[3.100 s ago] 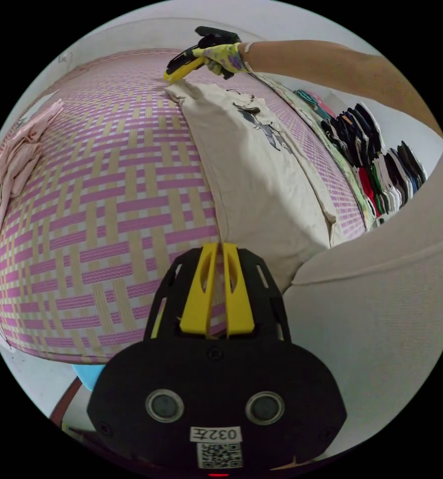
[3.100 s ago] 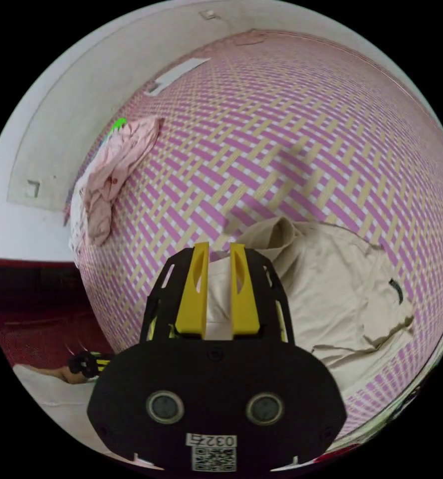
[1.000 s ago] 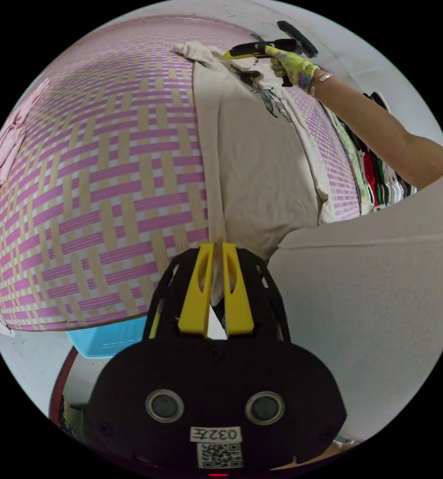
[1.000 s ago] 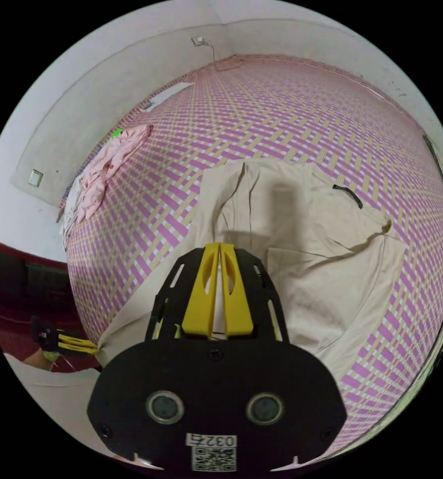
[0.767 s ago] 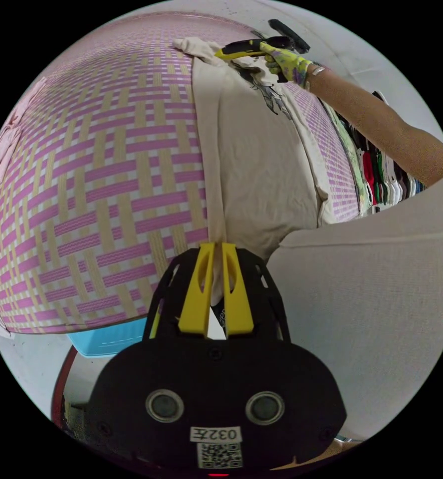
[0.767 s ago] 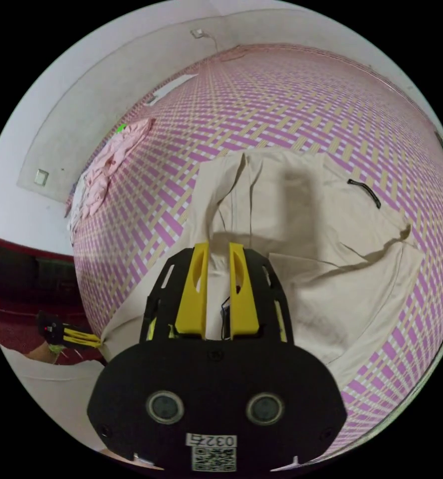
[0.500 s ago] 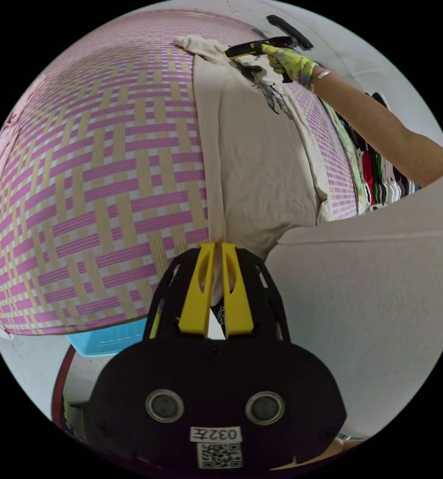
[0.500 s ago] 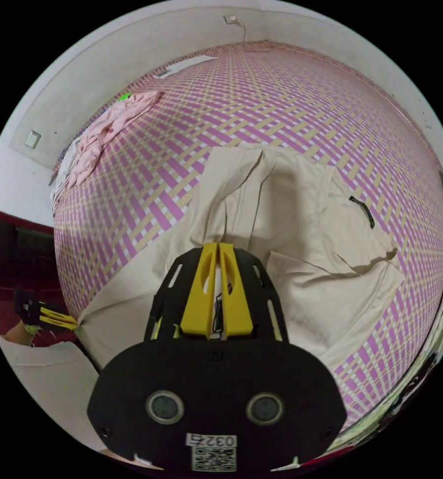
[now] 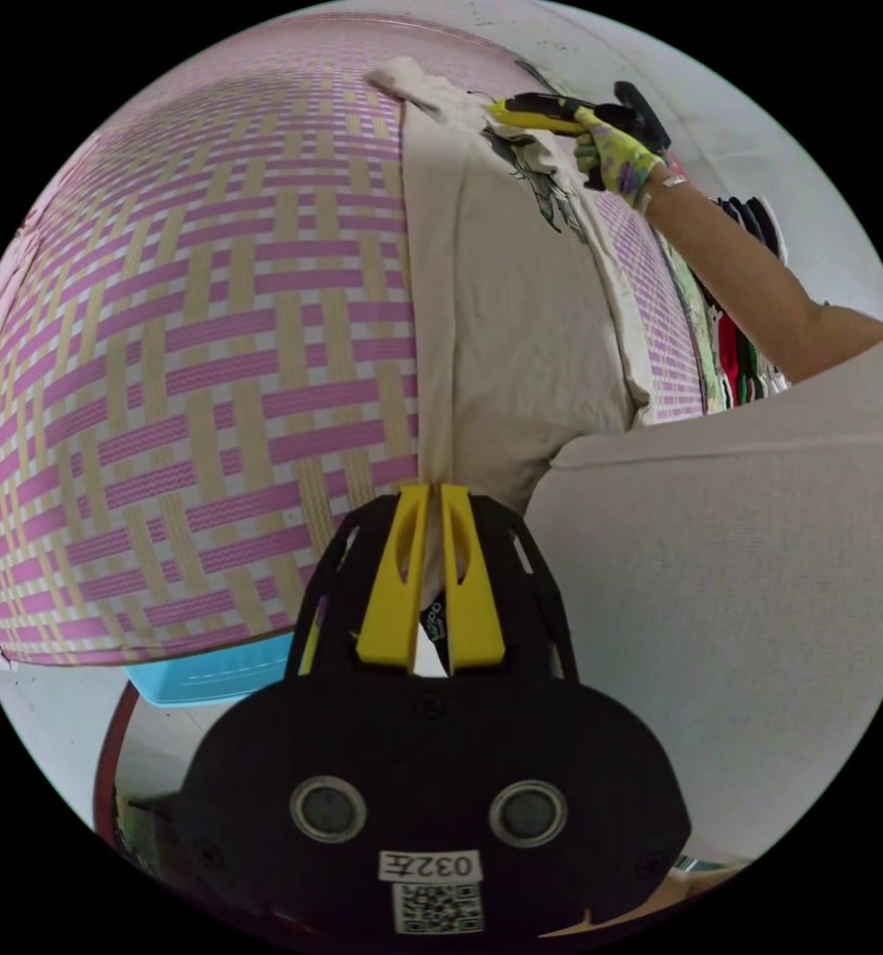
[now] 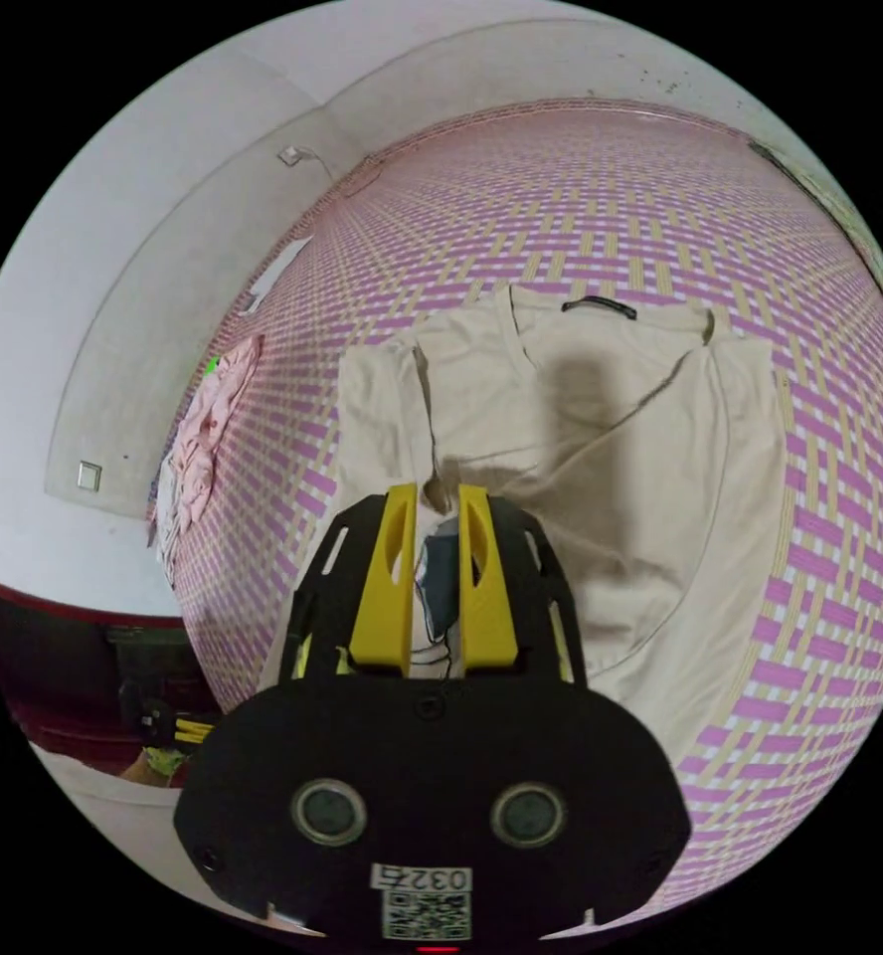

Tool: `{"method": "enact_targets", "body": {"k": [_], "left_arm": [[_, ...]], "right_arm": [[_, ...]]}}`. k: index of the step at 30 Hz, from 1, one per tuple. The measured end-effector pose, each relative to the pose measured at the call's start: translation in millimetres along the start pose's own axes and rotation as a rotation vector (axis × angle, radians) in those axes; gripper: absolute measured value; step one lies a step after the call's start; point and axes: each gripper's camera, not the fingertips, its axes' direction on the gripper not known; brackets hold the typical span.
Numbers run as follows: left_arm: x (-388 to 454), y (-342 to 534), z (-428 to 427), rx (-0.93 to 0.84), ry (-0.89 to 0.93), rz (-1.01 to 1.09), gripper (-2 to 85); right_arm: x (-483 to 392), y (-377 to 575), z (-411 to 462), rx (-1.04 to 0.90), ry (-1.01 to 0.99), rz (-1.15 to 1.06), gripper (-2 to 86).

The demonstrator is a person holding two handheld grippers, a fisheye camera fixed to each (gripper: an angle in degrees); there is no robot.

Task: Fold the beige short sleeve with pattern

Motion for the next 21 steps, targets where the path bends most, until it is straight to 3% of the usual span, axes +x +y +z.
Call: {"method": "enact_targets", "body": {"k": [6,14,21], "left_arm": [[3.9,3.0,-0.3,-0.009,-0.006,0.015,-0.6],[3.2,16.0,0.0,-0.011,-0.003,-0.016,1.7],[5.5,19.2,1.7,-0.015,-0.017,-0.022,2.5]], "right_arm": [[3.1,-63.1,23.5,-0.067,-0.099,-0.065,8.4],[-25.0,-116.9,65.4,-0.232,-0.027,-0.249,6.6],[-36.5,-129.4,64.7,-0.283,-0.010,-0.274,6.7]]}}
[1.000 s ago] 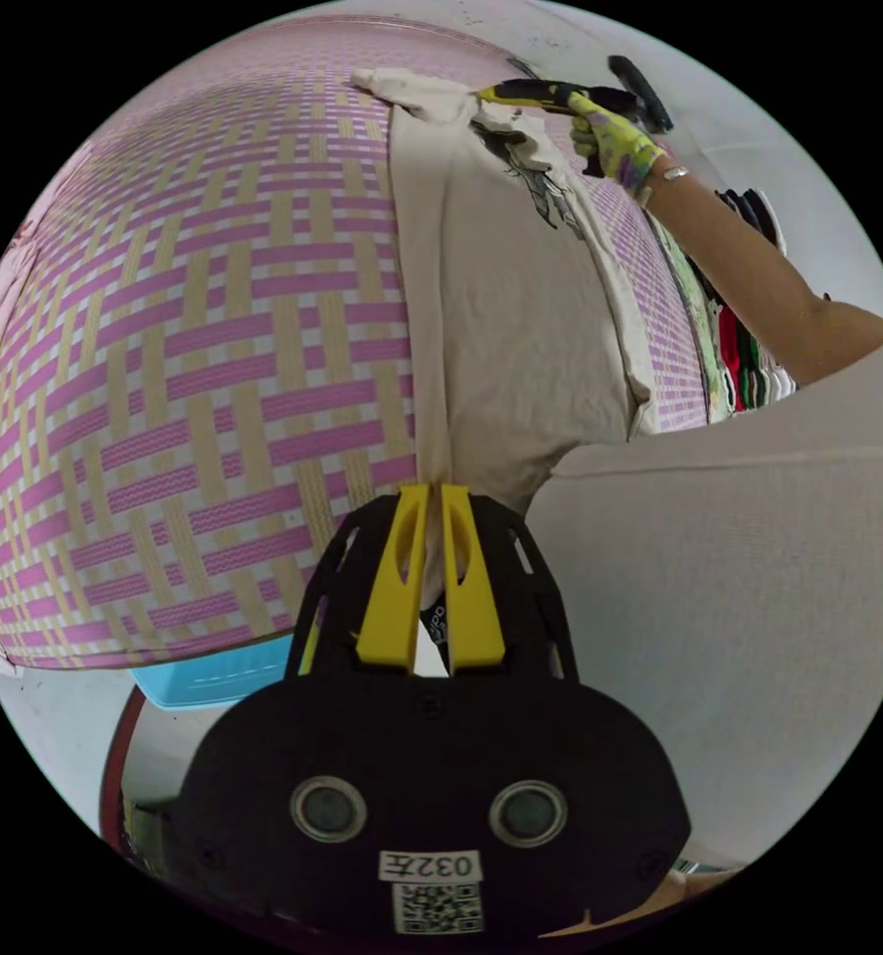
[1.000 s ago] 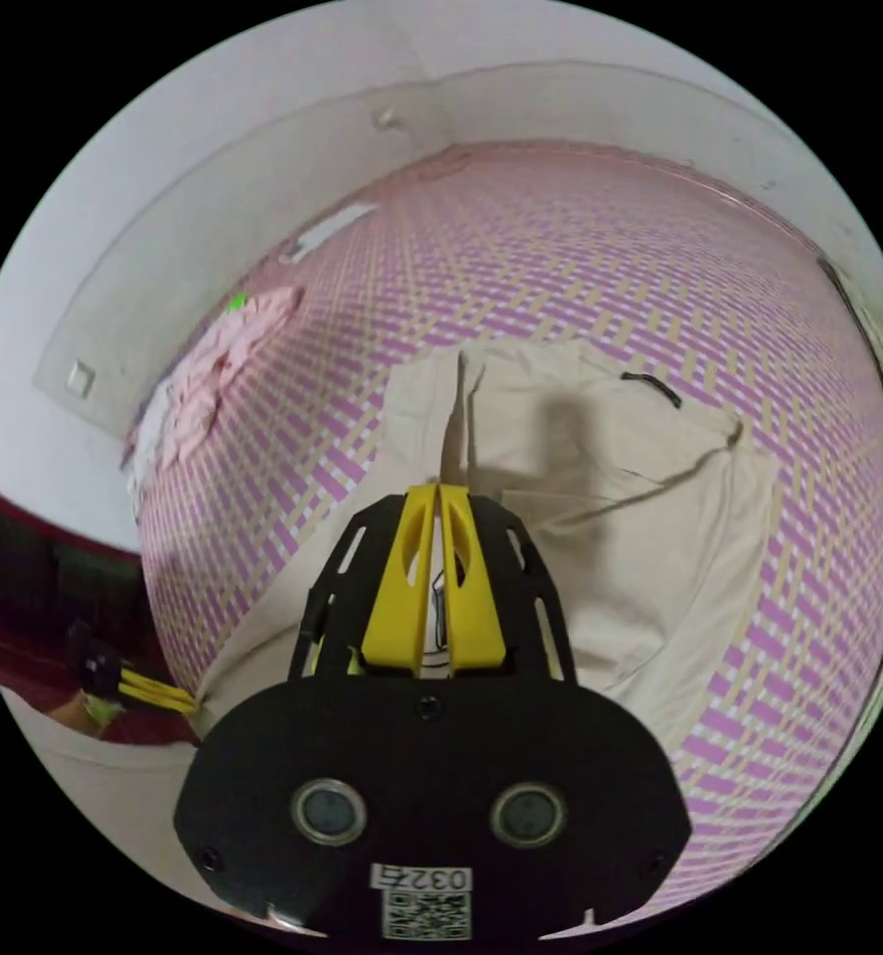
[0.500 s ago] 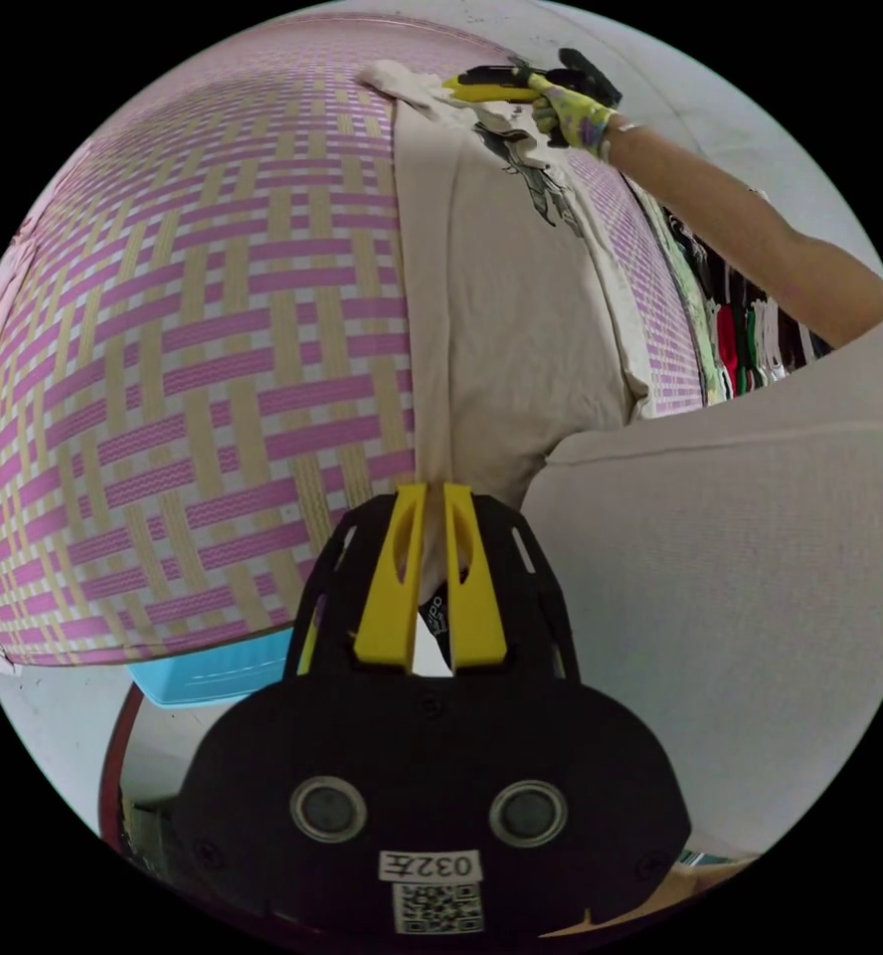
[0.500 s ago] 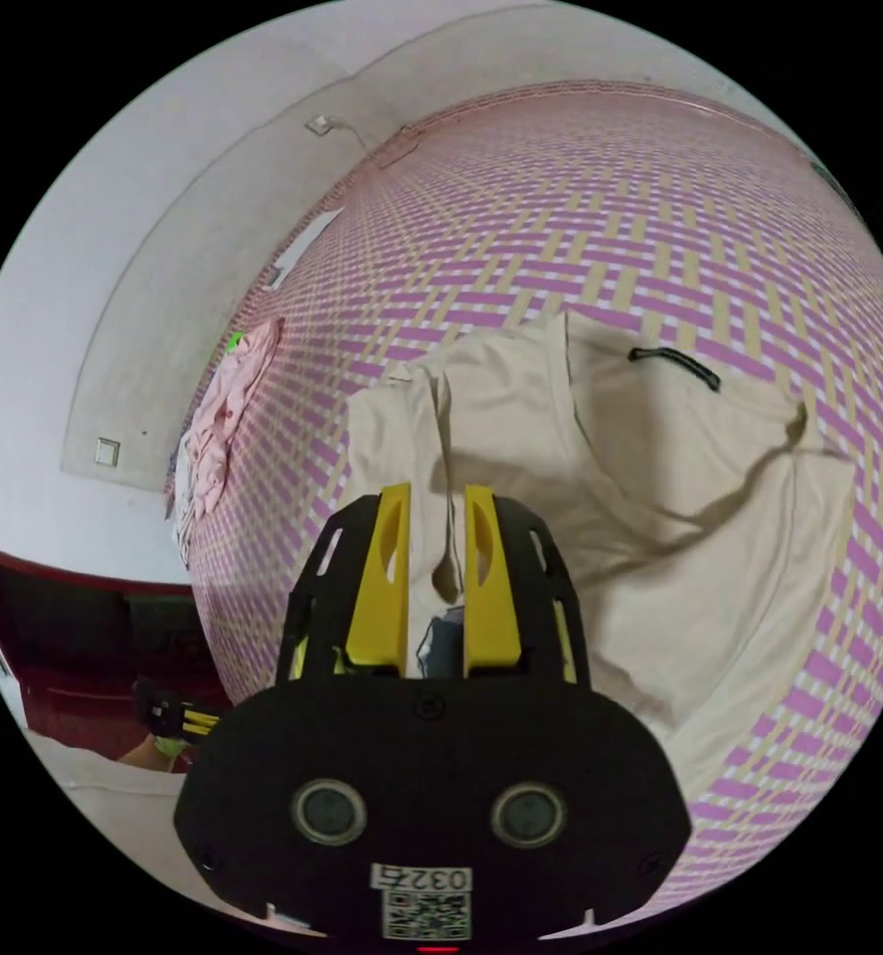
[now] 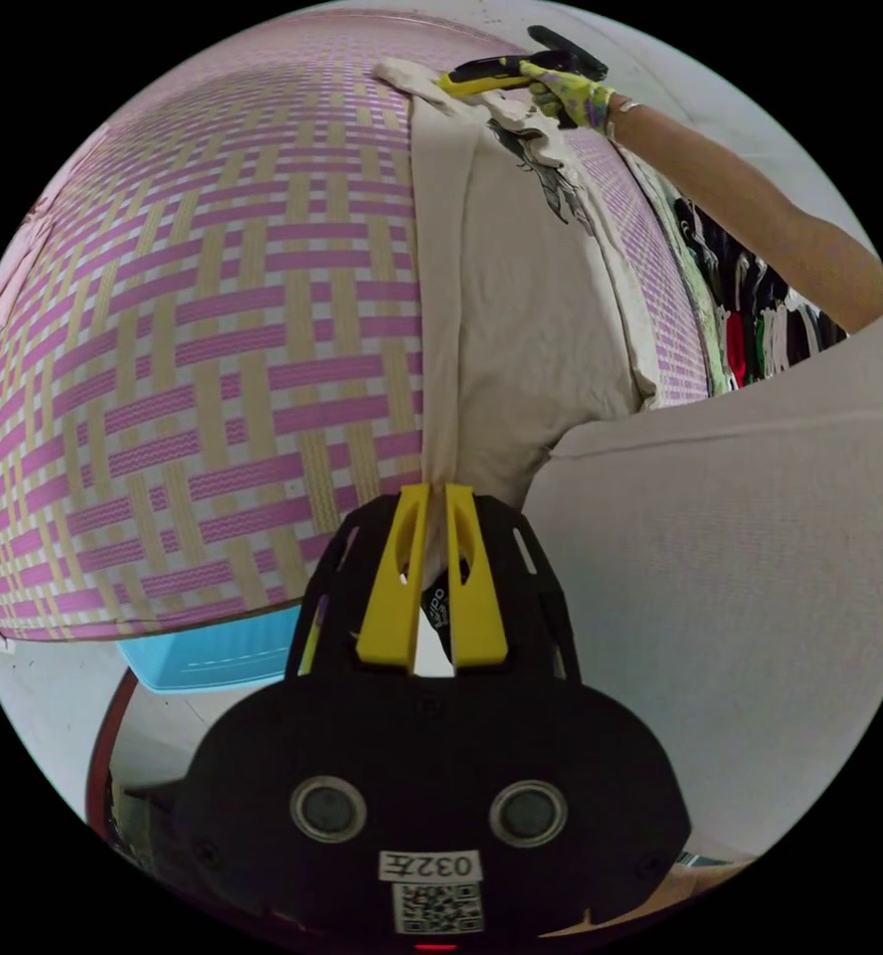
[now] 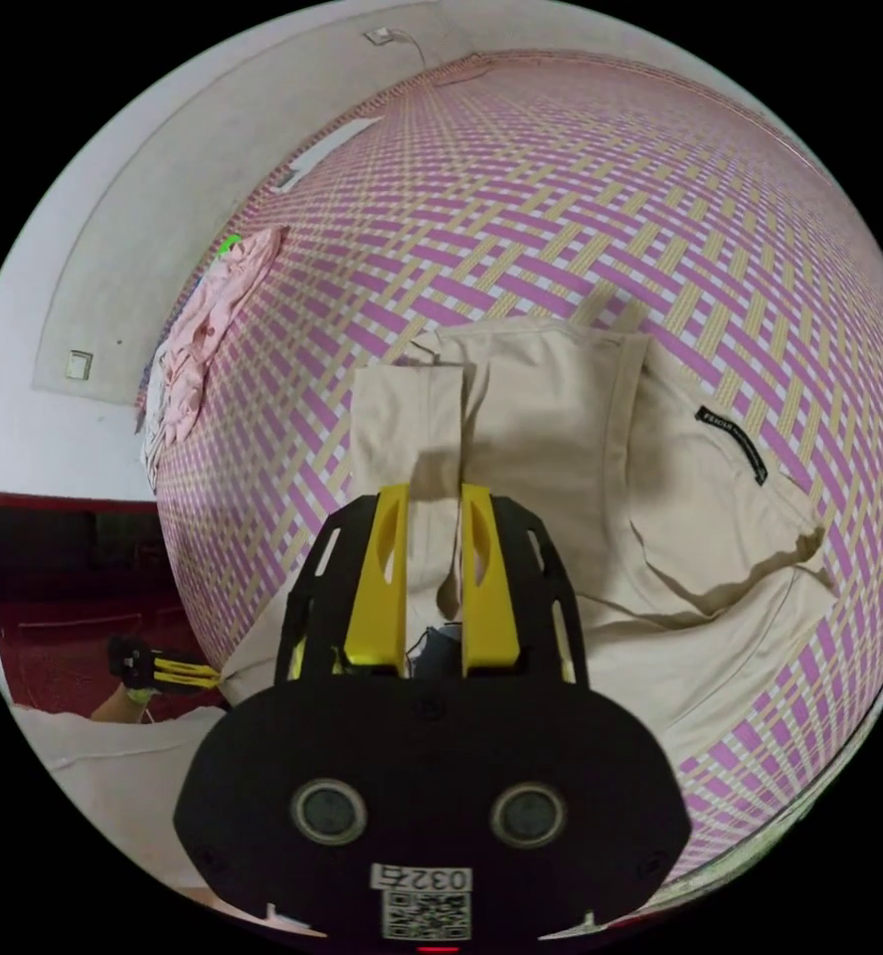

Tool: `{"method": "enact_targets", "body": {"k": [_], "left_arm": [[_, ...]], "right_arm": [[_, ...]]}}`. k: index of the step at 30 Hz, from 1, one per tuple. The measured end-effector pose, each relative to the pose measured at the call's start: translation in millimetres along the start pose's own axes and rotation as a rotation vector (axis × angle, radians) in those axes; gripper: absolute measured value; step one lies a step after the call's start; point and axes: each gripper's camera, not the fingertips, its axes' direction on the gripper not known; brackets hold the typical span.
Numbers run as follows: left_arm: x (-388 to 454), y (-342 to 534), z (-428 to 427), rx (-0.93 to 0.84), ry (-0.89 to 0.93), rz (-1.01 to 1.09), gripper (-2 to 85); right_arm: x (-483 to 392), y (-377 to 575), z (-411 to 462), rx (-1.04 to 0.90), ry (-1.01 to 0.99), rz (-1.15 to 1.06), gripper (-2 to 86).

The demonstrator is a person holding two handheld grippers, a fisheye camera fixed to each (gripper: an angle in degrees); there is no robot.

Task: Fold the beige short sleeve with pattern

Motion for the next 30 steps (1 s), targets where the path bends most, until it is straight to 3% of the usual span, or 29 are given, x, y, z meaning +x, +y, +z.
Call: {"method": "enact_targets", "body": {"k": [14,21,26,30], "left_arm": [[-3.0,15.7,4.0,0.028,0.029,-0.036,0.0],[-3.0,26.2,3.8,0.062,0.045,-0.054,-1.2],[-5.3,32.2,5.9,0.087,0.070,-0.068,-1.5],[-5.7,33.9,8.1,0.091,0.079,-0.068,-1.6]], "right_arm": [[15.7,-24.7,10.8,-0.181,-0.056,0.070,-0.5],[-3.8,-39.0,-10.2,-0.084,-0.029,0.040,-0.8],[-2.6,-40.0,-8.8,-0.014,-0.394,0.022,2.5],[-6.5,-41.5,-2.7,-0.025,-0.249,0.059,6.6]]}}
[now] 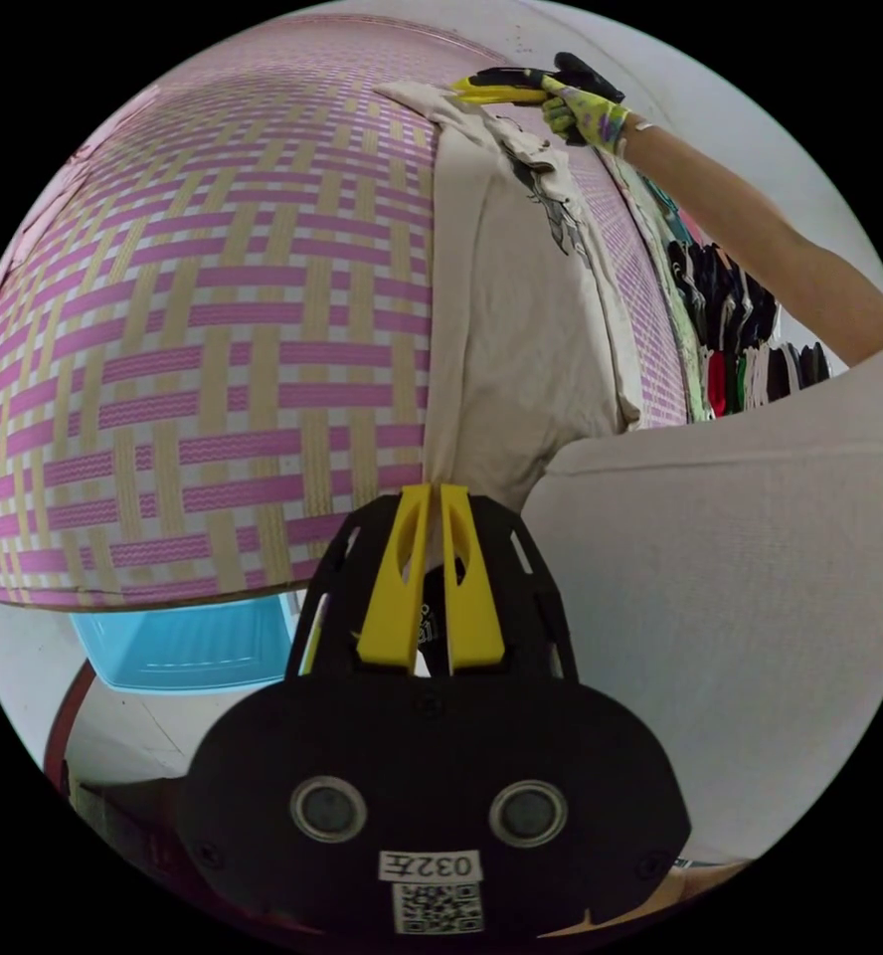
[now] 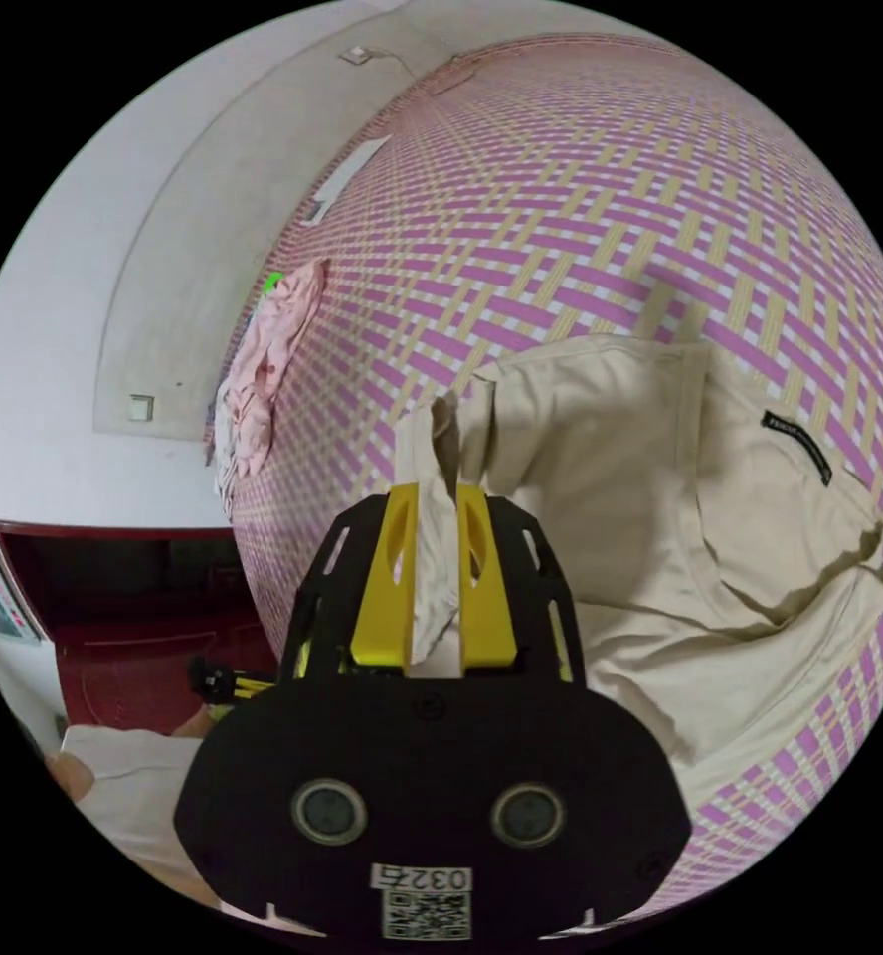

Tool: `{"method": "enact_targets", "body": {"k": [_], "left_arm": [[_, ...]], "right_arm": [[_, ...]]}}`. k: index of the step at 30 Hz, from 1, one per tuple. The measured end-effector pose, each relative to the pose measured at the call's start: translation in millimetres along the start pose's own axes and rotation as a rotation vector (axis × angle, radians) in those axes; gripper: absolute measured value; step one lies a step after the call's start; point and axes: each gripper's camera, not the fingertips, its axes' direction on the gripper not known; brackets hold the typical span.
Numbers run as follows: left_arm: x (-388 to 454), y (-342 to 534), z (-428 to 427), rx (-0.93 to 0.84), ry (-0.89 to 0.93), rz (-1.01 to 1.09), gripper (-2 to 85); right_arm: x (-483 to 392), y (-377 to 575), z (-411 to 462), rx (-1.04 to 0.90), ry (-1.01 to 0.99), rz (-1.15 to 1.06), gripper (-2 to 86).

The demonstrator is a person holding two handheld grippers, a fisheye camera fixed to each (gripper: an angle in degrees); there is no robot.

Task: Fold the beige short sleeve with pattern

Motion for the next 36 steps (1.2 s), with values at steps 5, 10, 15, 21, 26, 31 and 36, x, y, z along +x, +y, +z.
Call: {"method": "enact_targets", "body": {"k": [5,10,15,21,26,31,36], "left_arm": [[-2.0,1.3,1.9,0.004,0.015,-0.001,-1.6],[-1.7,1.2,3.2,0.005,0.022,-0.002,-1.6],[-2.7,1.5,5.0,0.015,0.040,-0.014,-1.6],[-1.1,-1.8,6.9,0.010,0.052,-0.005,-1.6],[2.8,-4.3,8.7,0.016,0.054,-0.014,-1.6],[10.8,-9.6,10.0,0.006,0.029,-0.008,-1.4],[25.1,-16.9,3.5,-0.014,-0.017,-0.013,-0.9]], "right_arm": [[14.3,-2.8,6.6,-0.003,-0.068,0.041,9.8],[-10.4,-4.7,28.0,-0.139,0.149,-0.058,8.9],[-36.8,9.6,33.0,-0.151,0.326,-0.099,8.9],[-16.0,21.4,35.6,-0.167,0.214,0.018,7.1],[-37.6,34.2,39.5,-0.193,0.313,-0.008,0.4],[-58.0,41.6,35.7,-0.158,0.372,-0.059,-0.9],[-57.6,65.0,-12.0,0.108,0.167,-0.056,-1.0]]}}
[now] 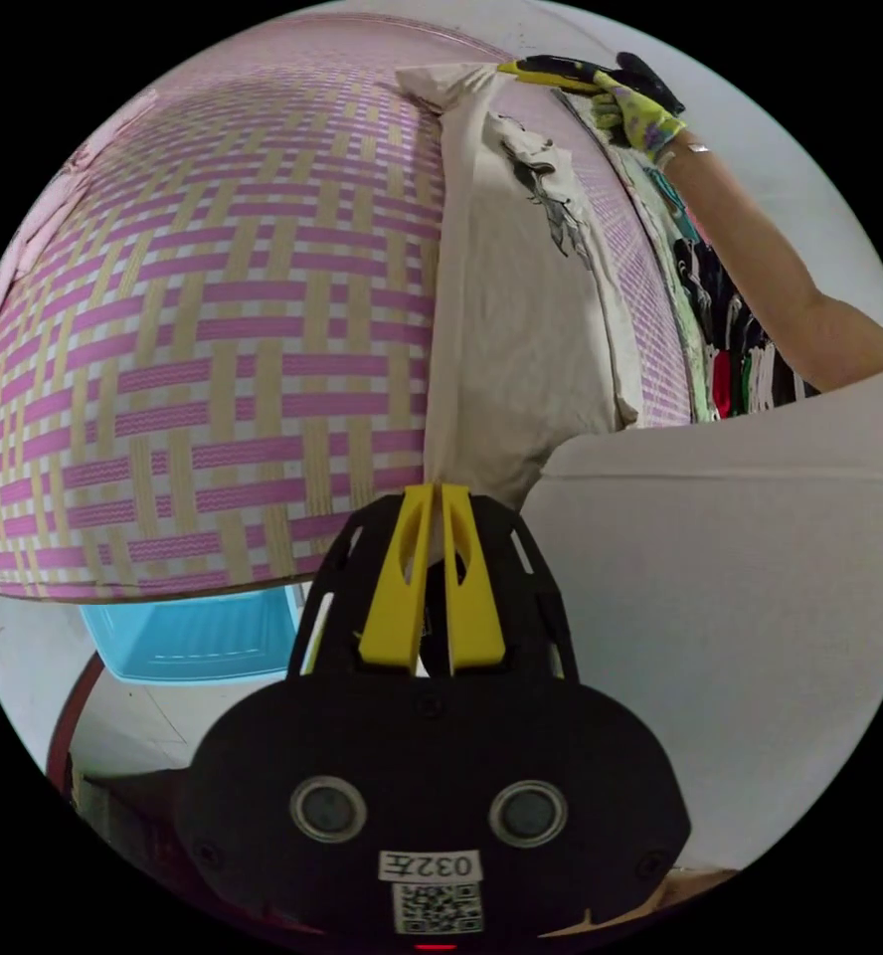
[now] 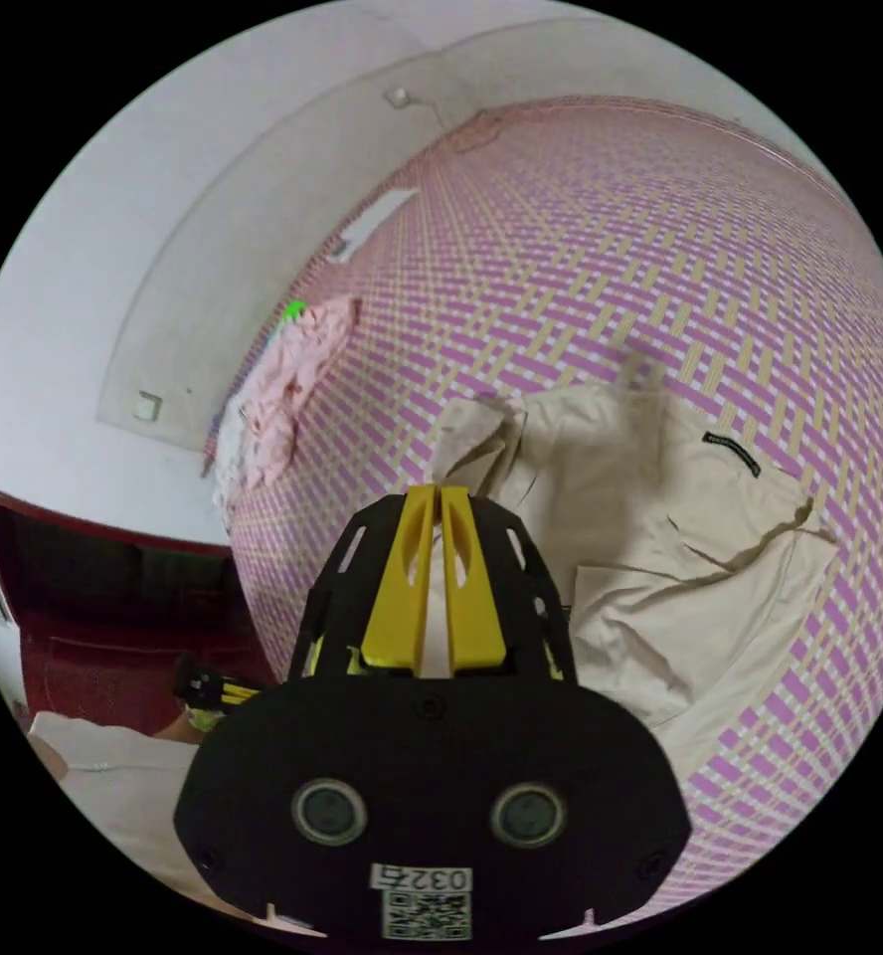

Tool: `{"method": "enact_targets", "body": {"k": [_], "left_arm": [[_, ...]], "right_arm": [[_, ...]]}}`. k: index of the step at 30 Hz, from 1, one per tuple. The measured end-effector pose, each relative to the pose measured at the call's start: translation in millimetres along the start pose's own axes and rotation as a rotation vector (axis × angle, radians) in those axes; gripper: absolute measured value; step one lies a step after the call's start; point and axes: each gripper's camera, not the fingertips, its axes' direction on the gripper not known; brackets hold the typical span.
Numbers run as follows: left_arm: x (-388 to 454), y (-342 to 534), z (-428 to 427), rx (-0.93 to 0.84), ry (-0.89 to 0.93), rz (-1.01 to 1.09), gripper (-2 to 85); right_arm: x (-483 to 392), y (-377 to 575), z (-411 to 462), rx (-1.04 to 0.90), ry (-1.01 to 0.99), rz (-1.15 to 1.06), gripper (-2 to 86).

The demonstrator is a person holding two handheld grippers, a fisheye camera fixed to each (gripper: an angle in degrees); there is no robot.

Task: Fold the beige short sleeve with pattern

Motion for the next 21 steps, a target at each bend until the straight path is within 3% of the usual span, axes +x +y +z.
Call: {"method": "enact_targets", "body": {"k": [2,6,12,21], "left_arm": [[18.4,-5.7,-16.2,-0.001,-0.007,0.034,-0.9],[60.0,-18.6,-33.3,-0.002,0.010,0.112,-0.9],[89.4,-41.0,22.3,-0.216,-0.077,0.137,-1.0],[125.5,-45.7,1.6,-0.162,-0.005,0.148,-1.5]], "right_arm": [[13.8,27.4,-34.5,0.147,-0.083,0.049,-1.0],[38.6,103.2,-73.3,0.414,-0.055,0.136,-1.0],[115.7,171.7,-8.7,0.312,-0.110,0.419,-1.0],[107.4,166.2,-13.3,0.310,-0.061,0.312,-1.0]]}}
